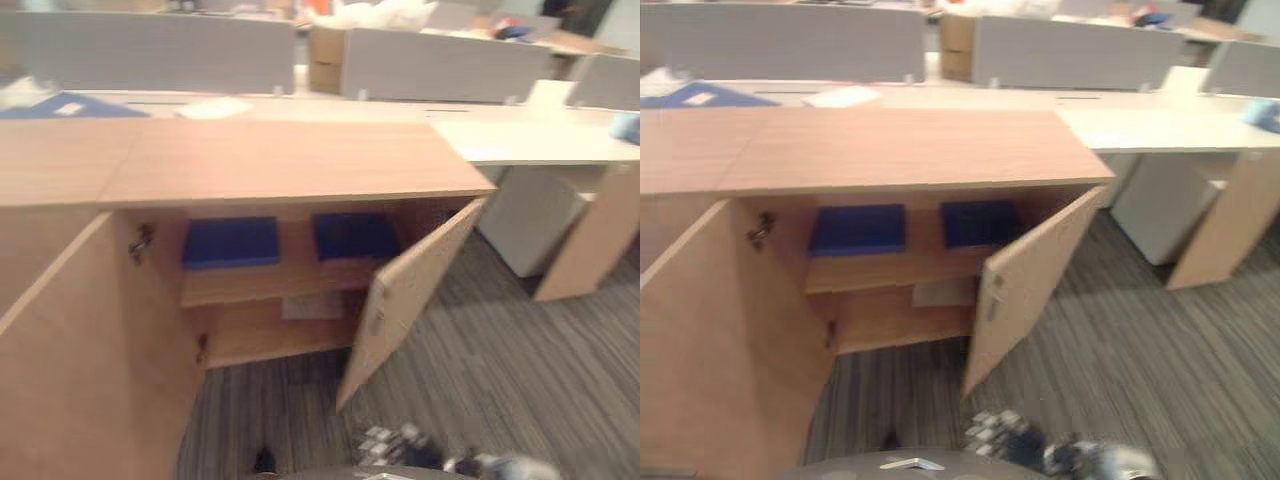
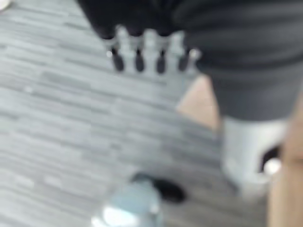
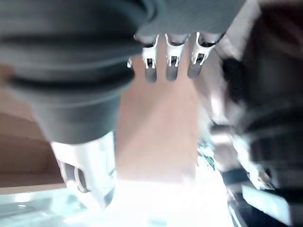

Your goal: Put the empty folder in the office cabinet

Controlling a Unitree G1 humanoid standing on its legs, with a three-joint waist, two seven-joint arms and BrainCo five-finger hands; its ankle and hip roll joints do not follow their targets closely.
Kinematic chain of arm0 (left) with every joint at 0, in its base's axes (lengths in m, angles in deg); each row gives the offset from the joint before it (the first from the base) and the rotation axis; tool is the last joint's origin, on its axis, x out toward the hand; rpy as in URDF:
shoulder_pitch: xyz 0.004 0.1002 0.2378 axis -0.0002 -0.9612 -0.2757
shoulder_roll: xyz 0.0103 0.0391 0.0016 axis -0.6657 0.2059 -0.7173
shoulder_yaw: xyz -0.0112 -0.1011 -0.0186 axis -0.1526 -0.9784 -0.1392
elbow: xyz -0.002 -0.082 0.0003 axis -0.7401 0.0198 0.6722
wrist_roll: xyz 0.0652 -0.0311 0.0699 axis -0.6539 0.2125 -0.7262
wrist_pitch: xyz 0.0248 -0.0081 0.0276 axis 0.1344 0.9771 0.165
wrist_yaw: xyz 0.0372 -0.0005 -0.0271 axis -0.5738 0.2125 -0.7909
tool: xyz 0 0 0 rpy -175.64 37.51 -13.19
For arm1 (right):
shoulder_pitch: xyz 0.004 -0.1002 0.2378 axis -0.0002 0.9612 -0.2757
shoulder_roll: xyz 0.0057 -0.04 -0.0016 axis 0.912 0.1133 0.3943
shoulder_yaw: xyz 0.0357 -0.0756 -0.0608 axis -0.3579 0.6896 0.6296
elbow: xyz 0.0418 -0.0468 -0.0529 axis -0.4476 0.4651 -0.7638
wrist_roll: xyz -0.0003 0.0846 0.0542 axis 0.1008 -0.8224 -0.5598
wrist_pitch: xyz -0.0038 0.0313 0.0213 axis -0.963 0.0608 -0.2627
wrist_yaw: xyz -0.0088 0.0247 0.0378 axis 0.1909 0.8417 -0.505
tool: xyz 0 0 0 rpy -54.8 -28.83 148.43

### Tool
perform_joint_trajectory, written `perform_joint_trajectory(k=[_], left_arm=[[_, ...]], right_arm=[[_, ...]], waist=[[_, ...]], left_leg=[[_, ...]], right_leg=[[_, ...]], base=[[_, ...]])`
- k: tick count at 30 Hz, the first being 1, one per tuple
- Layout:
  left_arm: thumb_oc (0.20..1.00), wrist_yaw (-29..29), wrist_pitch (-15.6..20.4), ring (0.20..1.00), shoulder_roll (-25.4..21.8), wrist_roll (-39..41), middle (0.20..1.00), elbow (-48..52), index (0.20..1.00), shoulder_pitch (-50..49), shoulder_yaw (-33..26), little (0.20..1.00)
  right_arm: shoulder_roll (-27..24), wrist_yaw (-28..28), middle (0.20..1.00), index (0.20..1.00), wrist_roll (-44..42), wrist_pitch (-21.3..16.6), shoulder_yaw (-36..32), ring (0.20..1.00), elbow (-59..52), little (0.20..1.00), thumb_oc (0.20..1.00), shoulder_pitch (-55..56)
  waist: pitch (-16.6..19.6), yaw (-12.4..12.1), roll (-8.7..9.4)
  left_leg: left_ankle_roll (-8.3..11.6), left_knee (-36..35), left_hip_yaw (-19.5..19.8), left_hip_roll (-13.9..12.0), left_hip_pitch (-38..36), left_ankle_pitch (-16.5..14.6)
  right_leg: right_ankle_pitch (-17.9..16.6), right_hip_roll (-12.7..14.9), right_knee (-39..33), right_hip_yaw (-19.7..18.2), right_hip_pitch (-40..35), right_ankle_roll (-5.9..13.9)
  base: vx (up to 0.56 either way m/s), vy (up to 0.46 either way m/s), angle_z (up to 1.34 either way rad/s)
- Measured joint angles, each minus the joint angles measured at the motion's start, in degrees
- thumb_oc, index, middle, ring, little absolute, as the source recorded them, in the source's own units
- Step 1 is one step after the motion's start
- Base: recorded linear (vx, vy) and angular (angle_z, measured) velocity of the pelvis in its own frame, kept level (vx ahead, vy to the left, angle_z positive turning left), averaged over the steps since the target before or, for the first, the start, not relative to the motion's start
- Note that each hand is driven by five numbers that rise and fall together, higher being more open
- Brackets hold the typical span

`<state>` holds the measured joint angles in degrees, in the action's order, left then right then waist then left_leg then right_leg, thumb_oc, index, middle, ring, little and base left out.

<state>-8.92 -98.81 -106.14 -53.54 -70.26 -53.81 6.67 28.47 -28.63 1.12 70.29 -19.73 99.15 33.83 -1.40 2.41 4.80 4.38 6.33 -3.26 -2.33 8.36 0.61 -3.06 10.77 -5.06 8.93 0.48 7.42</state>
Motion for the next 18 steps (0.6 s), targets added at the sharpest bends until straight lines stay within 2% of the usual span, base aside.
perform_joint_trajectory(k=[1, 3, 4, 5, 6, 7, 9, 10, 12, 13, 14, 15, 16, 17, 18], left_arm=[[1.0, -0.16, -0.32, 1.0, 1.19, 0.04, 1.0, -0.61, 1.0, -1.51, 0.97, 1.0], [1.0, -0.17, -0.65, 1.0, 1.35, 0.06, 1.0, -1.26, 1.0, -2.5, 1.48, 1.0], [1.0, -0.16, -0.71, 1.0, 0.65, 0.49, 1.0, -1.2, 1.0, -3.75, 1.54, 1.0], [1.0, -0.16, -0.71, 1.0, 0.65, 0.49, 1.0, -1.2, 1.0, -3.75, 1.54, 1.0], [1.0, -0.24, -0.63, 1.0, -1.42, 0.54, 1.0, -1.15, 1.0, -3.29, 1.98, 1.0], [1.0, -0.38, -0.94, 1.0, -2.01, 1.02, 1.0, -0.84, 1.0, -2.16, 1.74, 1.0], [1.0, -0.66, -1.37, 1.0, -1.21, 1.26, 1.0, -0.71, 1.0, -3.85, 1.32, 1.0], [1.0, -0.73, -1.39, 1.0, -1.24, 1.61, 1.0, -0.76, 1.0, -3.58, 1.35, 1.0], [1.0, -0.73, -1.39, 1.0, -1.24, 1.61, 1.0, -0.76, 1.0, -3.58, 1.35, 1.0], [1.0, -0.87, -1.21, 1.0, -3.25, 2.52, 1.0, -1.32, 1.0, -0.99, 0.98, 1.0], [1.0, -0.79, -2.32, 1.0, -2.52, 2.88, 1.0, -1.35, 1.0, -0.56, -0.35, 1.0], [1.0, -0.49, -2.66, 1.0, -0.82, 2.93, 1.0, -1.67, 1.0, -1.46, -1.56, 1.0], [1.0, 0.39, -2.44, 1.0, 0.29, 2.98, 1.0, -3.15, 1.0, -1.71, -3.62, 1.0], [1.0, 2.43, -1.14, 1.0, 0.28, 2.98, 1.0, -4.18, 1.0, -0.34, -5.4, 1.0], [1.0, 3.05, -0.19, 1.0, -0.13, 2.98, 1.0, -4.12, 1.0, 0.18, -5.32, 1.0]], right_arm=[[-0.9, -0.29, 1.0, 1.0, -0.42, 1.34, 0.79, 1.0, -2.36, 1.0, 1.0, -0.36], [-1.14, -0.08, 1.0, 1.0, -0.75, 1.83, 1.35, 1.0, -3.29, 1.0, 1.0, -0.68], [-1.34, 2.65, 1.0, 1.0, -4.39, 2.13, 2.38, 1.0, -3.59, 1.0, 1.0, -0.69], [-1.34, 2.65, 1.0, 1.0, -4.39, 2.13, 2.38, 1.0, -3.59, 1.0, 1.0, -0.69], [-1.13, 6.85, 1.0, 1.0, -8.44, 2.42, 2.72, 1.0, -3.08, 1.0, 1.0, -0.01], [-1.33, 10.15, 1.0, 1.0, -10.56, 2.3, 3.09, 1.0, -1.78, 1.0, 1.0, 0.07], [-0.97, 15.65, 1.0, 1.0, -14.97, -0.86, 1.86, 1.0, 6.92, 1.0, 1.0, 0.59], [-0.44, 16.69, 1.0, 1.0, -18.49, -1.37, -0.28, 1.0, 9.73, 1.0, 1.0, 1.1], [-0.44, 16.69, 1.0, 1.0, -18.49, -1.37, -0.28, 1.0, 9.73, 1.0, 1.0, 1.1], [3.74, 19.48, 1.0, 1.0, -20.03, -3.19, -5.0, 1.0, 15.21, 1.0, 1.0, 0.97], [4.98, 22.42, 1.0, 1.0, -21.05, -5.69, -8.59, 1.0, 20.94, 1.0, 1.0, -1.18], [3.47, 23.3, 1.0, 1.0, -21.33, -6.77, -9.92, 1.0, 22.71, 1.0, 1.0, -1.53], [3.09, 23.98, 1.0, 1.0, -22.03, -8.14, -12.64, 1.0, 26.12, 1.0, 1.0, -2.23], [2.78, 24.86, 1.0, 1.0, -23.24, -9.73, -16.7, 1.0, 32.13, 1.0, 1.0, -4.19], [1.69, 25.77, 1.0, 1.0, -22.68, -10.0, -16.49, 1.0, 32.27, 1.0, 1.0, -4.24]], waist=[[-0.24, -0.59, -2.3], [-0.42, -1.08, -2.87], [-0.42, -1.34, -3.3], [-0.42, -1.34, -3.3], [0.26, -1.28, -1.06], [-0.98, -1.49, -0.22], [-1.17, -2.75, -1.3], [-1.32, -2.65, -2.01], [-1.32, -2.65, -2.01], [-1.11, -1.33, 2.39], [-1.72, -1.99, 2.95], [-1.55, -2.63, 0.05], [-1.52, -3.09, -1.75], [-1.54, -2.38, -1.8], [-1.64, -2.27, -1.24]], left_leg=[[-1.02, 1.99, -0.25, -0.38, -0.15, -0.93], [-0.97, 0.06, -0.86, -0.07, -1.25, -0.19], [-0.87, -3.89, -0.93, 0.43, -2.88, -0.11], [-0.87, -3.89, -0.93, 0.43, -2.88, -0.11], [0.63, -9.07, -1.0, 1.11, -4.66, 0.81], [-0.98, -4.75, -0.93, 1.52, -2.53, -0.6], [-1.15, -7.84, -0.55, 0.17, -3.56, -0.53], [-1.17, -9.33, -0.51, -1.32, -3.56, -0.41], [-1.17, -9.33, -0.51, -1.32, -3.56, -0.41], [2.38, -9.71, -0.27, 0.78, -3.01, -2.02], [-1.17, 1.92, -1.43, 1.98, -1.0, -3.79], [-2.39, 2.42, -0.84, 1.06, -3.77, -5.41], [-1.65, -1.66, -0.43, 0.19, -5.51, -3.42], [-1.61, -5.1, -0.13, 0.54, -6.0, -3.14], [-1.34, -6.9, 0.5, 1.2, -6.19, -2.88]], right_leg=[[-0.11, -0.88, -0.1, -0.01, 0.14, 0.21], [-0.08, -0.48, -0.1, -0.5, -0.21, 0.52], [0.21, -0.02, 0.08, -0.24, -0.57, 1.32], [0.21, -0.02, 0.08, -0.24, -0.57, 1.32], [1.16, 0.57, -0.13, -0.14, 0.88, 1.21], [0.79, 0.95, 0.0, -0.18, 1.25, 1.36], [0.8, -0.62, 0.66, -0.09, 0.88, 1.68], [1.5, -2.3, 6.23, 0.65, 2.71, 0.91], [1.5, -2.3, 6.23, 0.65, 2.71, 0.91], [4.03, -0.71, 8.22, 1.06, 3.84, -1.31], [4.02, -0.23, 6.33, 0.43, 3.93, -0.56], [4.31, -2.01, 3.66, 0.44, 2.43, 1.17], [3.04, -3.19, 2.4, 1.27, 1.3, 1.35], [2.46, -2.83, 3.48, 1.61, 1.81, 1.09], [2.97, -2.76, 3.92, 1.97, 1.69, 1.24]], base=[[-0.01, 0.005, 0.14], [-0.01, 0.003, -0.11], [0.0, 0.001, 0.07], [0.0, 0.001, 0.39], [0.0, 0.003, 0.46], [0.01, 0.004, 0.32], [0.03, 0.016, -0.14], [0.03, 0.018, -0.03], [0.02, 0.01, 0.23], [0.03, 0.019, 0.32], [0.05, 0.022, 0.02], [0.05, 0.014, -0.54], [0.04, 0.009, -0.22], [0.03, 0.01, 0.26], [0.02, 0.007, 0.43]])
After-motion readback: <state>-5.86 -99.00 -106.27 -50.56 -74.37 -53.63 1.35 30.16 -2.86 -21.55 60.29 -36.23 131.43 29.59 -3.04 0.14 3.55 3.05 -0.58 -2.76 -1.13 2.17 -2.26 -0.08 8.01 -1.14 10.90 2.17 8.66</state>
